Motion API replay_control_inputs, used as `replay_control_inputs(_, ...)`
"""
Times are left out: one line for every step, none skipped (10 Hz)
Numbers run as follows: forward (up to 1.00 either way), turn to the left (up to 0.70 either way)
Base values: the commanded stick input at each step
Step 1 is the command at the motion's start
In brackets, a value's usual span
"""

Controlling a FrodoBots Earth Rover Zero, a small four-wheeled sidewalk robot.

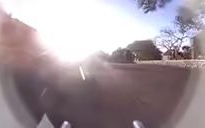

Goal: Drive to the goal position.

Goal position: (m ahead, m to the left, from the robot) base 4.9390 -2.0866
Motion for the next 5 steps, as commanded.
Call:
replay_control_inputs(0.5, 0.0)
replay_control_inputs(0.5, 0.0)
replay_control_inputs(0.5, 0.0)
replay_control_inputs(0.5, 0.0)
replay_control_inputs(0.5, 0.0)
